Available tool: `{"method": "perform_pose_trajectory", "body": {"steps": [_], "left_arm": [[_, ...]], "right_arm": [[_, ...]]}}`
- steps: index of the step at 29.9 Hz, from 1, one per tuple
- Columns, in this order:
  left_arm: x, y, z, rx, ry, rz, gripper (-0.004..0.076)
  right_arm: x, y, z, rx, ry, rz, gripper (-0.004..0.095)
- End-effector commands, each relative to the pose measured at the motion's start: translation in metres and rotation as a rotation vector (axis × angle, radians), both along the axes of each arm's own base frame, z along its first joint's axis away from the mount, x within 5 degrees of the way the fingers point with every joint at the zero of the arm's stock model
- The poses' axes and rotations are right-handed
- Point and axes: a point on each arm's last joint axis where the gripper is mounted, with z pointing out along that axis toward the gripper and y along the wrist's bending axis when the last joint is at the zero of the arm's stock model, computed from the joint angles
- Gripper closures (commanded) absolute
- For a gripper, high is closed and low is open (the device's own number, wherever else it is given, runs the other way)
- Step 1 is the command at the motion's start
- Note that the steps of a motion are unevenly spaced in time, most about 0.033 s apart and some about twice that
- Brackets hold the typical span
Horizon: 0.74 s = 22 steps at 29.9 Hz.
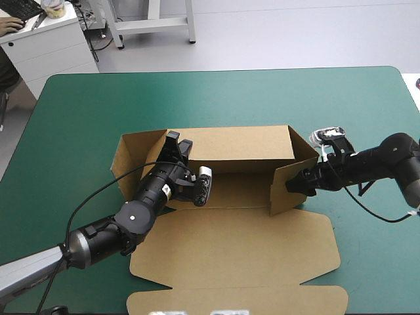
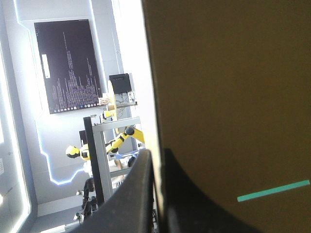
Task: Fold the box
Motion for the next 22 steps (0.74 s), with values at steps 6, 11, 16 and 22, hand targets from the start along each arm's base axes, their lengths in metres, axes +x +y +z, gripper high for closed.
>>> {"method": "perform_pose_trajectory", "body": {"steps": [6, 11, 16, 22], "left_arm": [[0.001, 0.004, 0.010, 0.002, -0.057, 0.024, 0.0734], [0.001, 0.004, 0.010, -0.005, -0.049, 0.030, 0.0734], [0.002, 0.004, 0.010, -0.005, -0.050, 0.032, 0.0734], [0.002, 0.004, 0.010, -0.006, -0.049, 0.033, 0.0734]], "right_arm": [[-0.012, 0.044, 0.008, -0.012, -0.282, -0.042, 0.0171], [-0.025, 0.056, 0.006, -0.020, -0.443, -0.139, 0.0171], [-0.031, 0.057, -0.002, -0.033, -0.498, -0.187, 0.0172], [-0.029, 0.054, -0.004, -0.042, -0.533, -0.235, 0.0484]]}}
